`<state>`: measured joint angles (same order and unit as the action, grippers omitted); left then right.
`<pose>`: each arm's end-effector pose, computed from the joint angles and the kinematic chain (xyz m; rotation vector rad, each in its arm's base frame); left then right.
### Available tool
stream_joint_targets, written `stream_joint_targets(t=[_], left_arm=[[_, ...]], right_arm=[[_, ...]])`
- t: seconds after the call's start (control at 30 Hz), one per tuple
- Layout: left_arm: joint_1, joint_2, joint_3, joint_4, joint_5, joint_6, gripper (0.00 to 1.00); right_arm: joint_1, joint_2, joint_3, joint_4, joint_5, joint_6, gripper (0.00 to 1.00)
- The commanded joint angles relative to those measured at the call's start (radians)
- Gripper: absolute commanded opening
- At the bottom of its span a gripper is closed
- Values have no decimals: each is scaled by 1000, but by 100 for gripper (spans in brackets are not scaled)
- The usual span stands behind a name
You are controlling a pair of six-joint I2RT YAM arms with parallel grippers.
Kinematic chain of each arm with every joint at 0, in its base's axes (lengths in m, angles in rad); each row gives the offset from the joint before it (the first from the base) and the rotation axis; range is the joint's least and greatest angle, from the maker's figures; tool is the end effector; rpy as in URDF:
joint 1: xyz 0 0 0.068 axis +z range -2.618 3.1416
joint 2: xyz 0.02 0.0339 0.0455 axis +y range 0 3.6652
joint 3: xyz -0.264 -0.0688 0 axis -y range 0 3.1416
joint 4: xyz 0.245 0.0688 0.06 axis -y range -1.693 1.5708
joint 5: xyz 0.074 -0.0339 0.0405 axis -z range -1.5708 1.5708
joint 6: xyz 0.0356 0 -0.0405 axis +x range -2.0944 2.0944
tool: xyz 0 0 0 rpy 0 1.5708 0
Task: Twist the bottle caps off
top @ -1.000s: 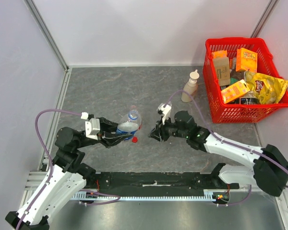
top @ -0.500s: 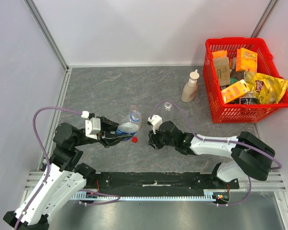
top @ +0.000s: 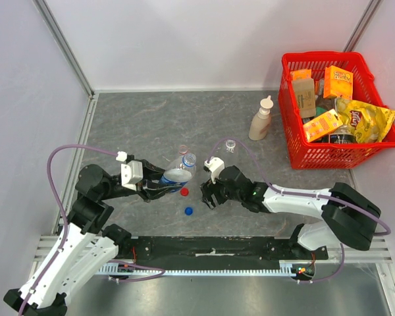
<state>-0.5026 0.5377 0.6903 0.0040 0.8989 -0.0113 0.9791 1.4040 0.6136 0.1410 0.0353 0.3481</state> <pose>0.0929 -0.0828 0.3603 1.0768 1.1339 -1.0403 0.1564 0.2304 0.1757 -0.6972 2.2012 0.6737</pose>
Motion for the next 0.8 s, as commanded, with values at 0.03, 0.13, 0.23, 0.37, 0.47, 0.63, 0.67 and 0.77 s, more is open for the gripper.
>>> stream_joint_targets(t=[0.03,0.13,0.23,0.37,0.47,0.63,0.67,0.77], left_arm=[[-1,1,49,-48,-12,69,25],[-1,-7,54,-78,-32,85,25],[-2,-13,58,-111,-51,102,25],[-1,-27,63,-144,-87,117,25],[-1,-42,66,-163,-120,125,26],[-1,-64,66,-179,-134,131,26],[-1,-64,66,-179,-129,131,26],[-1,-64,66,-180,-108,132,26]], right_arm=[[4,-92,89,-49,-9,-15,85],[4,-141,120,-84,-21,-23,88],[4,-201,143,-98,-32,-32,92],[4,-279,173,-115,-77,-58,98],[3,-336,196,-123,-118,-92,98],[3,-439,230,-121,-199,-142,98],[3,-457,238,-115,-222,-147,98],[3,-494,267,-84,-308,-150,98]])
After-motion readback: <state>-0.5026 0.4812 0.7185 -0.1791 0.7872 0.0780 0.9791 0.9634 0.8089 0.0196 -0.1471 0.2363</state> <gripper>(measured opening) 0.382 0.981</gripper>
